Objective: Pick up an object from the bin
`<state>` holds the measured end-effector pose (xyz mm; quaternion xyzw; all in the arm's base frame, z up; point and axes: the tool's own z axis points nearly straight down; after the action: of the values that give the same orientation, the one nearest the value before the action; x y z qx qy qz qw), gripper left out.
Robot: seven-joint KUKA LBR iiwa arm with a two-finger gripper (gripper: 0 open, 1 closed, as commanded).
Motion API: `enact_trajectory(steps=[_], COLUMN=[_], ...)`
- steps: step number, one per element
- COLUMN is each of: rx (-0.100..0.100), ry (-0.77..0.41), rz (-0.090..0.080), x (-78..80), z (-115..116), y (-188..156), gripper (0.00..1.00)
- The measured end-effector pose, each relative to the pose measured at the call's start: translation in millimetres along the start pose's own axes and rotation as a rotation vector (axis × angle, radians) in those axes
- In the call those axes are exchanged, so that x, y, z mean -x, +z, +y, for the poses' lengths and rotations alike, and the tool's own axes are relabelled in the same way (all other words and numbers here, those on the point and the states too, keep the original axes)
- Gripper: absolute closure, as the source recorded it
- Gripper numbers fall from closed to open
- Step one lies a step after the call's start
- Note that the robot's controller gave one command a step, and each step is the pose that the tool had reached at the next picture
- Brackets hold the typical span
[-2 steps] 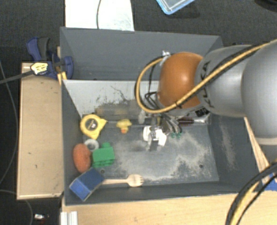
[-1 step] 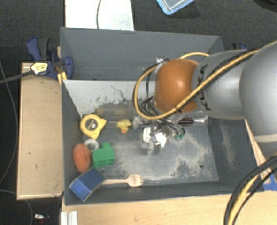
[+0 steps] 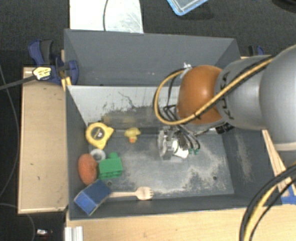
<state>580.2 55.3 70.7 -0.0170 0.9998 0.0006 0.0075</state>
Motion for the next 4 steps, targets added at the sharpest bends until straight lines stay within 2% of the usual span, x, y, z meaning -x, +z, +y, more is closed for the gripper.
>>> enact_trajectory(steps=[1, 3, 4], rx=[0.0, 0.001, 0.0], ry=[-0.001, -0.001, -0.002], rz=[0.0, -0.004, 0.002], x=[0.0, 0.7, -0.6], z=[0.1, 0.2, 0.1], y=[0.0, -30.6, -54.4], gripper=[1.0, 1.0, 1.0])
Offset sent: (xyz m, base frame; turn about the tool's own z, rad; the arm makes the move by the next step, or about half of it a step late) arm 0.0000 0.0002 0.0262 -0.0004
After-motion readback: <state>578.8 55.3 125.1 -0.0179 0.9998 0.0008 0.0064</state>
